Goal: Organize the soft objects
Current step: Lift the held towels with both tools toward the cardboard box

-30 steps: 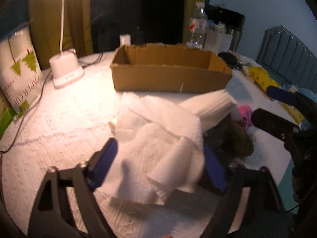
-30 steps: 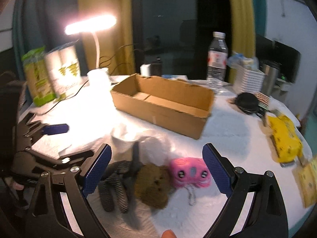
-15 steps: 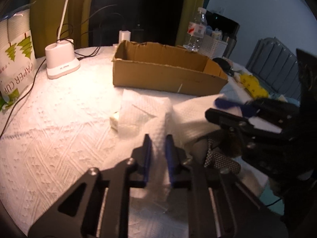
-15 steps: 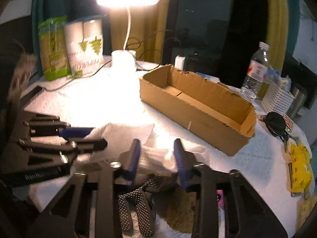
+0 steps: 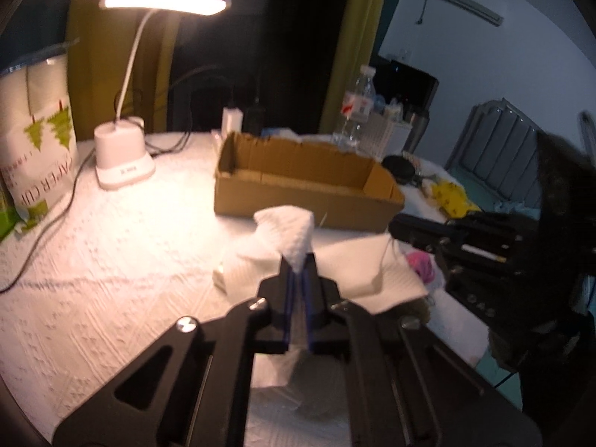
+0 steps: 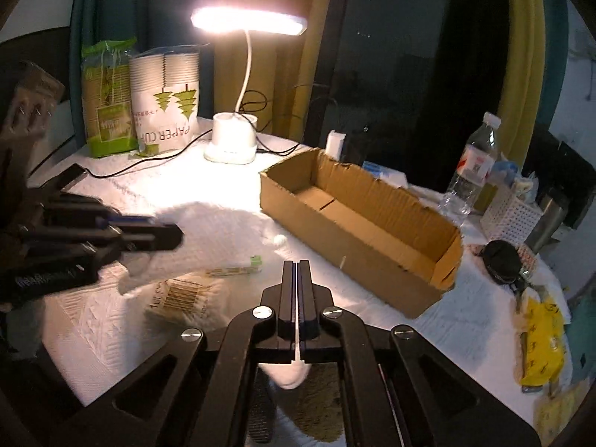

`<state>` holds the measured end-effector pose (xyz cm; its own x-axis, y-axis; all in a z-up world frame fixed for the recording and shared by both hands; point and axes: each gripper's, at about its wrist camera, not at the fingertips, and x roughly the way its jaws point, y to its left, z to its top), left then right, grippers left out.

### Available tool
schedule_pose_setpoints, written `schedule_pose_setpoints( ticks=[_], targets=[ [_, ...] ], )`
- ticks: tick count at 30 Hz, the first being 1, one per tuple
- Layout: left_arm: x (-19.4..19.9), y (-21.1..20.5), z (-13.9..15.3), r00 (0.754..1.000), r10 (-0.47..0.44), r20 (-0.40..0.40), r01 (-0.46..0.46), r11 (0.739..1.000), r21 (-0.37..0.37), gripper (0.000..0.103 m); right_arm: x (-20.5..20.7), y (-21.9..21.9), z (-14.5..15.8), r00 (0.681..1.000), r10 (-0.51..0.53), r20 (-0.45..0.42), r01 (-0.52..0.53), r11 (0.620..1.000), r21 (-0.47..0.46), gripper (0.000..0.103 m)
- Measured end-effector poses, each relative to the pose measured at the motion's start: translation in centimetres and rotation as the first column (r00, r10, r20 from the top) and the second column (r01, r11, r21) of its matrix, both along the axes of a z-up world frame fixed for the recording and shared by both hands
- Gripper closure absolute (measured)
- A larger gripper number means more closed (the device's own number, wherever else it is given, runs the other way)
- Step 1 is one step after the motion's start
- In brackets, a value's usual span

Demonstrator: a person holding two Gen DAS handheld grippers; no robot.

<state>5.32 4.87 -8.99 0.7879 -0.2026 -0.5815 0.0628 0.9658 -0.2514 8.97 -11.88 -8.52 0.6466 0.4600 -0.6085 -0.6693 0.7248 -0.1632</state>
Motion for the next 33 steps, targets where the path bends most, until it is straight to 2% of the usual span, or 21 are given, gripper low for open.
schedule_pose_setpoints(
  ticks=[2, 3, 4, 6, 11, 14, 15, 16, 18, 22, 27, 29, 30, 33],
  targets=[
    [-0.3, 0.3, 0.6, 1.000, 0.009, 0.018, -0.009, 1.000, 0.003, 0.099, 0.9, -0.4, -0.5, 0.999, -0.023, -0.030, 0.023, 1.000, -0.003, 0.101],
    [-0.4, 0.5, 0.8, 1.000, 0.015, 0.024, -0.015, 1.000, 0.004, 0.099, 1.4, -0.5, -0.9, 0.998, -0.045, -0.038, 0.045, 0.999, -0.011, 0.092],
    [-0.5, 0.8, 1.0, 0.999, 0.024, 0.028, -0.024, 1.000, 0.003, 0.099, 2.0, -0.8, -1.3, 0.996, -0.067, -0.050, 0.066, 0.998, -0.021, 0.074],
    [-0.5, 1.5, 1.1, 0.999, 0.031, 0.035, -0.031, 0.999, -0.010, 0.099, 2.9, -1.0, -2.0, 0.992, -0.087, -0.089, 0.085, 0.996, -0.032, 0.049],
    [-0.7, 2.2, 1.3, 0.998, 0.044, 0.048, -0.044, 0.999, -0.009, 0.099, 4.3, -1.4, -3.6, 0.979, -0.121, -0.162, 0.116, 0.992, -0.043, 0.048],
    [-0.8, 2.4, 1.5, 0.997, 0.046, 0.059, -0.045, 0.999, -0.009, 0.099, 4.4, -1.0, -4.1, 0.976, -0.097, -0.194, 0.092, 0.995, -0.036, 0.048],
    [-0.8, 2.5, 1.6, 0.997, 0.046, 0.063, -0.046, 0.999, -0.009, 0.099, 4.3, -0.7, -4.1, 0.977, -0.090, -0.192, 0.084, 0.996, -0.039, 0.053],
    [-0.9, 2.6, 1.7, 0.997, 0.047, 0.067, -0.047, 0.999, -0.008, 0.099, 4.1, -0.4, -4.1, 0.979, -0.086, -0.188, 0.079, 0.996, -0.042, 0.066],
    [-0.9, 2.6, 1.9, 0.996, 0.048, 0.072, -0.047, 0.999, -0.007, 0.099, 3.9, 0.0, -3.9, 0.983, -0.080, -0.167, 0.072, 0.996, -0.053, 0.084],
    [-1.1, 2.4, 2.1, 0.996, 0.040, 0.080, -0.040, 0.999, -0.002, 0.099, 3.4, 0.1, -3.3, 0.989, -0.064, -0.136, 0.059, 0.997, -0.039, 0.096],
    [-1.1, 2.2, 2.4, 0.995, 0.037, 0.090, -0.038, 0.999, 0.004, 0.099, 2.6, 0.2, -2.3, 0.995, -0.044, -0.092, 0.040, 0.998, -0.047, 0.097],
    [-1.2, 2.0, 2.6, 0.995, 0.034, 0.095, -0.035, 0.999, 0.008, 0.099, 2.5, 0.2, -2.2, 0.995, -0.042, -0.089, 0.037, 0.998, -0.050, 0.088],
    [-1.2, 2.0, 2.6, 0.995, 0.032, 0.097, -0.033, 0.999, 0.011, 0.099, 2.4, 0.1, -2.3, 0.995, -0.043, -0.088, 0.038, 0.998, -0.050, 0.081],
    [-1.2, 1.8, 2.7, 0.995, 0.028, 0.098, -0.029, 0.999, 0.013, 0.099, 2.0, -0.1, -2.5, 0.995, -0.041, -0.088, 0.037, 0.998, -0.050, 0.081]
  ],
)
